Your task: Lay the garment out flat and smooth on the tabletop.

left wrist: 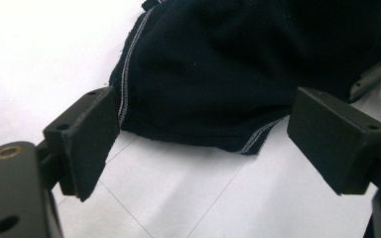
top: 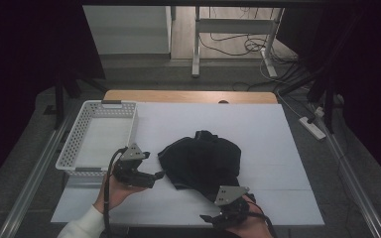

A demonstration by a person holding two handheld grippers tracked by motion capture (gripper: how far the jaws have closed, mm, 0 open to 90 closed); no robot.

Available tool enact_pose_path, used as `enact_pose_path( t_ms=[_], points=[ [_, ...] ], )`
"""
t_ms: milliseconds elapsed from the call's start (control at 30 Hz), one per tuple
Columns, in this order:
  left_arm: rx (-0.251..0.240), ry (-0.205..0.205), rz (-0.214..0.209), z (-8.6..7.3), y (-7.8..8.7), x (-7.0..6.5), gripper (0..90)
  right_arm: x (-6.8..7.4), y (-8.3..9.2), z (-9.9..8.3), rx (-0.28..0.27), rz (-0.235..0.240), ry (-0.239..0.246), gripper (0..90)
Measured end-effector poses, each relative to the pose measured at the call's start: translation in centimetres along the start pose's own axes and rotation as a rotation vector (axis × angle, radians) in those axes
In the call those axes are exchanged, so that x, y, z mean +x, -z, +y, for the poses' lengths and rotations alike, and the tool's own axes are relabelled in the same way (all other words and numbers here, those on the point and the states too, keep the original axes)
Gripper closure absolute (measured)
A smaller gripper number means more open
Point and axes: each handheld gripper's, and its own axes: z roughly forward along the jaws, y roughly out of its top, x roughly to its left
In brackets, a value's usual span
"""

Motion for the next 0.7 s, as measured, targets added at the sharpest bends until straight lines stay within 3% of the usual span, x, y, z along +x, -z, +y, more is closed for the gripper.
enact_pose_path(
  t_ms=[167, 467, 700],
  points=[
    [0.004, -0.003, -0.001, 0.0, -0.1, 0.0, 13.6, -0.6, -0.1, -0.1, 0.012, -0.045, 0.004, 32.4],
    [0.010, -0.008, -0.010, -0.1, -0.2, -0.1, 13.6, -1.8, -0.1, -0.5, 0.015, -0.072, -0.016, 32.3],
    [0.013, -0.006, -0.009, -0.1, -0.3, -0.1, 13.6, -3.5, -0.8, -0.6, 0.043, -0.107, -0.032, 32.2]
  ],
)
